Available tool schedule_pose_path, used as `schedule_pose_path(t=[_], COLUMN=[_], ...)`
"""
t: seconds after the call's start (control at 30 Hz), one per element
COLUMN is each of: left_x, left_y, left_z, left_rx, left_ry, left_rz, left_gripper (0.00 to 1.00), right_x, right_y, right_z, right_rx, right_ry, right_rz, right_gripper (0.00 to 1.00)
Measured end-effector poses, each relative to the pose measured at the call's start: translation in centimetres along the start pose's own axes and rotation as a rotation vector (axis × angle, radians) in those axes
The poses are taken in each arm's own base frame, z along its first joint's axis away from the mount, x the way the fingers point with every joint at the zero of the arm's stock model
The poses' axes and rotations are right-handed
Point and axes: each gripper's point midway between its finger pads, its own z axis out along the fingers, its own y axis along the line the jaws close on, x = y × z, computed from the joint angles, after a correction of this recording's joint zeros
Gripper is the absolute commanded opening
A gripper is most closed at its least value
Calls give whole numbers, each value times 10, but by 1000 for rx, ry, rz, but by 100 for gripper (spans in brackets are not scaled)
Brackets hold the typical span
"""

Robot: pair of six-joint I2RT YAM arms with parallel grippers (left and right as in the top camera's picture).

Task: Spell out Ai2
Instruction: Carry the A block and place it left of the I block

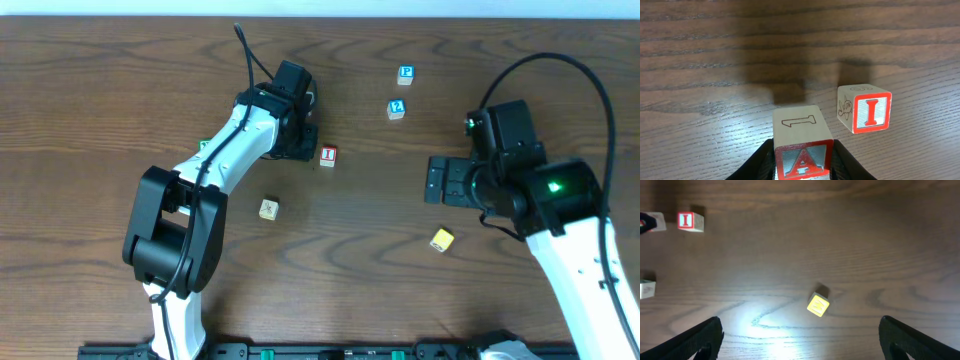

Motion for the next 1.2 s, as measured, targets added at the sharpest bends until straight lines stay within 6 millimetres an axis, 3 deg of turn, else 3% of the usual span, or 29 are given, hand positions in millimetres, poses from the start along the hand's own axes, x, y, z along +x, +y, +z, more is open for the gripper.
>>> schedule_pose_path(t=[0.23,1.2], left_x=[0,-1], left_y=[1,5], left_z=[0,0], left_rx=[-8,-29], left_ry=[-2,-7], left_rz=[0,-1], left_gripper=[32,32], right_x=[0,0], right_y=[0,0], right_z=[-8,-9], right_rx=[-15,-15], right_ry=[-28,-27], right_rz=[3,3], right_gripper=[99,99])
